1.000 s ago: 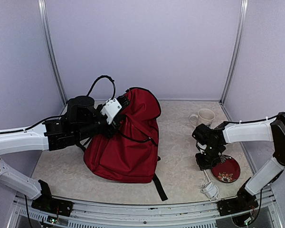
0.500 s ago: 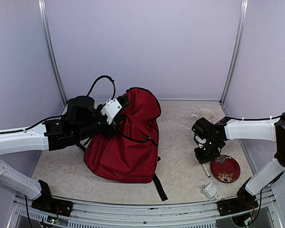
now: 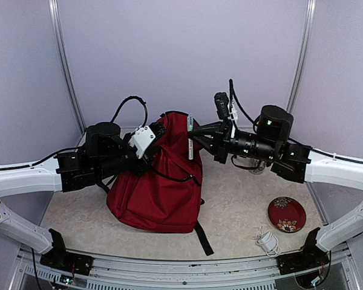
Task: Pack the student bag
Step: Place the pen in the lower front pocket of the bag, then pick up the charger from the corner of the board, then place the charger in the lower front pocket of the bag.
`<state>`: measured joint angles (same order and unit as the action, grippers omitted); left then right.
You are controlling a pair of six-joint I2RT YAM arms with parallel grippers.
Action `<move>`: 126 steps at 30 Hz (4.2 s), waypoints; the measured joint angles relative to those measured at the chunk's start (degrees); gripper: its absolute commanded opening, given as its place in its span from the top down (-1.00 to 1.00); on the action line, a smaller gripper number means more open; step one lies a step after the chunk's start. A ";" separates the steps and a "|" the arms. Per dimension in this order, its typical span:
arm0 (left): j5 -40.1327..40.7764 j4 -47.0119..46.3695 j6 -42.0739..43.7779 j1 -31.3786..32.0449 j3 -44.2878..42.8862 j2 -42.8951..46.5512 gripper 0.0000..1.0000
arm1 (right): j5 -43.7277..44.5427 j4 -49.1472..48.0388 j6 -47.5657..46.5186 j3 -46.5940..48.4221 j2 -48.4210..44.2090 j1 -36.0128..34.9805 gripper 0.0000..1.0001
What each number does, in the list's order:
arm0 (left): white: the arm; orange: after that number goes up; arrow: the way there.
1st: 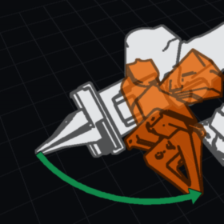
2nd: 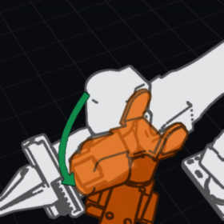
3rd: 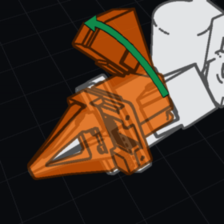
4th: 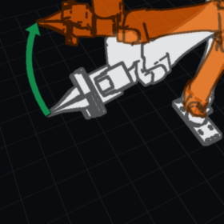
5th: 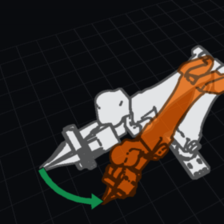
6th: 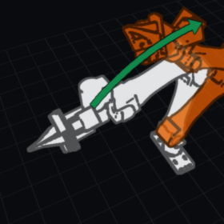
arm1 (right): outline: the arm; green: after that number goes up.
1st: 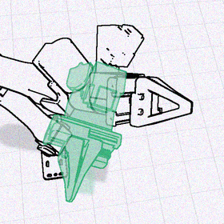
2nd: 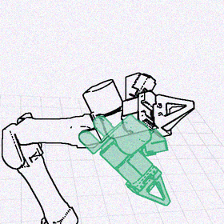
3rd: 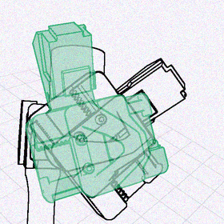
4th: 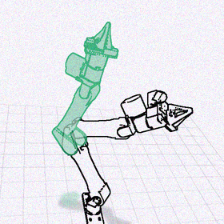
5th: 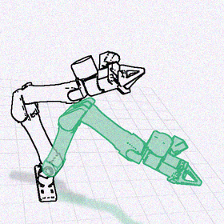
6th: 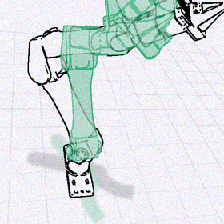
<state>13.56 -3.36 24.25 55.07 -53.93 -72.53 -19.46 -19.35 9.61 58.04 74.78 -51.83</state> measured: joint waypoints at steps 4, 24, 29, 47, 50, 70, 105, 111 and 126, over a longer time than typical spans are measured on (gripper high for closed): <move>-0.07 0.00 -0.22 0.00 0.00 0.00 1.00 | -5.84 -11.72 0.00 0.44 8.59 -1.25 1.00; -0.13 0.02 -0.46 0.02 0.00 0.00 1.00 | 17.81 47.52 2.62 21.49 6.71 -4.87 -1.00; -0.20 0.02 -0.46 0.04 0.00 0.00 1.00 | 24.20 71.34 24.17 18.16 -0.22 -4.42 -1.00; -0.72 0.02 -0.44 0.20 0.00 0.00 1.00 | 14.67 92.61 46.42 -10.19 1.18 -7.50 -1.00; -0.70 0.02 -0.42 0.26 0.00 0.00 1.00 | 15.89 92.13 46.16 -10.21 4.48 -6.64 -1.00; -0.74 0.02 -0.37 0.31 -0.02 0.00 1.00 | 14.19 78.75 34.10 -12.26 12.66 -3.85 0.17; -1.09 1.33 -1.81 -0.39 -0.66 -0.61 1.00 | 7.45 3.91 0.00 7.26 16.76 -7.19 0.55; -1.86 1.33 -2.19 -0.39 -0.81 -0.61 1.00 | 7.50 11.39 -1.86 4.63 16.17 -7.32 0.57; -3.82 1.42 -3.10 -0.39 -0.98 -0.61 1.00 | 10.08 47.08 -4.31 26.51 22.45 -7.30 -0.96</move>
<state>9.74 -1.93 21.15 54.68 -54.92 -73.14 -9.39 27.73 5.30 84.55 97.23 -59.13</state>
